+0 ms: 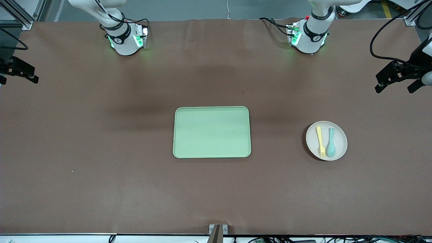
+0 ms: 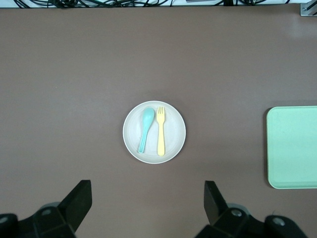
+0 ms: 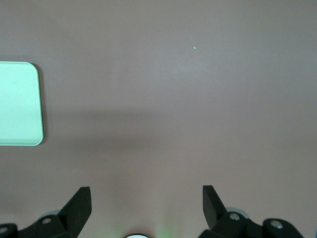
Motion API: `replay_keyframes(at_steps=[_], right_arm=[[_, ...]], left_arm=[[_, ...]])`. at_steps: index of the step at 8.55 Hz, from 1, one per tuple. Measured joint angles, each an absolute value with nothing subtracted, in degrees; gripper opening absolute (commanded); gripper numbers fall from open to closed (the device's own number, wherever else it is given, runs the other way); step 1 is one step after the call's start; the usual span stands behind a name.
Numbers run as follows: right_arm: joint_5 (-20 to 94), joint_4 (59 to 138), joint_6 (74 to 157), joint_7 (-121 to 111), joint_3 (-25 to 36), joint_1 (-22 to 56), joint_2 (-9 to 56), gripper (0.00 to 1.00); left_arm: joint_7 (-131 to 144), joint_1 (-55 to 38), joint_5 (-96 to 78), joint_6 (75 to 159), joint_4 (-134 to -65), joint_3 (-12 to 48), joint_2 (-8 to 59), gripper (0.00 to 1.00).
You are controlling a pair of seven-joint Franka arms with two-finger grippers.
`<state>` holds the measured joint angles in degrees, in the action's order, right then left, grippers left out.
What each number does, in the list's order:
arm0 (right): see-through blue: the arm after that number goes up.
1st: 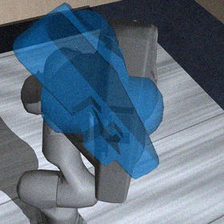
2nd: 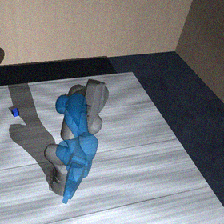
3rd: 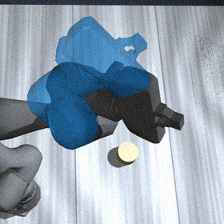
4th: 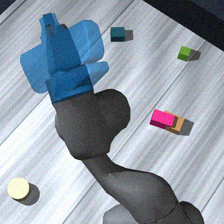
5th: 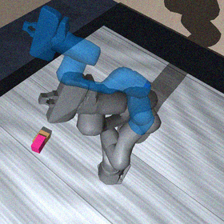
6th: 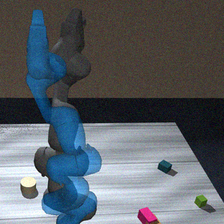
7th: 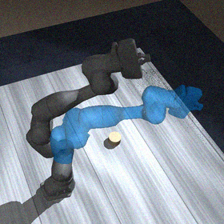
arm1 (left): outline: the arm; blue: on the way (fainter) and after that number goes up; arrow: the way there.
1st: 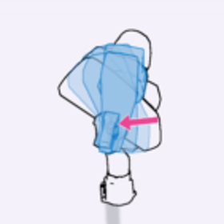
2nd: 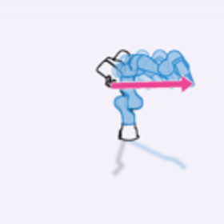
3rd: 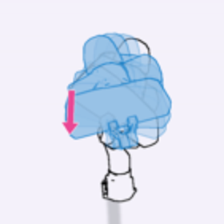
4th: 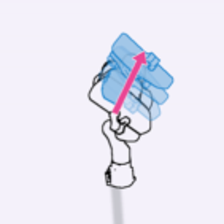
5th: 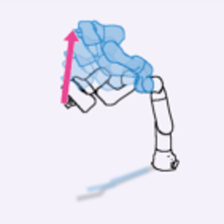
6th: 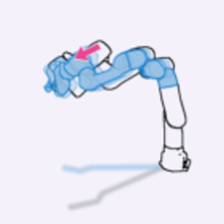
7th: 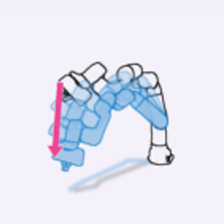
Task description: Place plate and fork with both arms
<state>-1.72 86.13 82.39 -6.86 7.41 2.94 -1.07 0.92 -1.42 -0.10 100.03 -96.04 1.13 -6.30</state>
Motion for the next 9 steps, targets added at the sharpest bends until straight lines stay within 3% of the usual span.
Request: replay_keyframes(at_steps=[4, 6, 9], right_arm=[[-1.7, 86.1, 82.4, -7.8, 7.5, 2.8, -0.9, 0.99], [-1.7, 86.1, 82.4, -7.8, 7.6, 2.7, -0.8, 0.99], [-1.8, 86.1, 82.4, -7.9, 7.5, 2.8, -0.8, 0.99]], left_arm=[[0.9, 0.2, -0.1, 96.8, -95.4, 1.0, -4.3, 0.99], [-0.2, 3.5, -0.5, 97.4, -96.5, 0.8, 3.2, 0.96], [-11.9, 10.7, -11.3, 108.0, -96.6, 0.8, 19.7, 0.92]])
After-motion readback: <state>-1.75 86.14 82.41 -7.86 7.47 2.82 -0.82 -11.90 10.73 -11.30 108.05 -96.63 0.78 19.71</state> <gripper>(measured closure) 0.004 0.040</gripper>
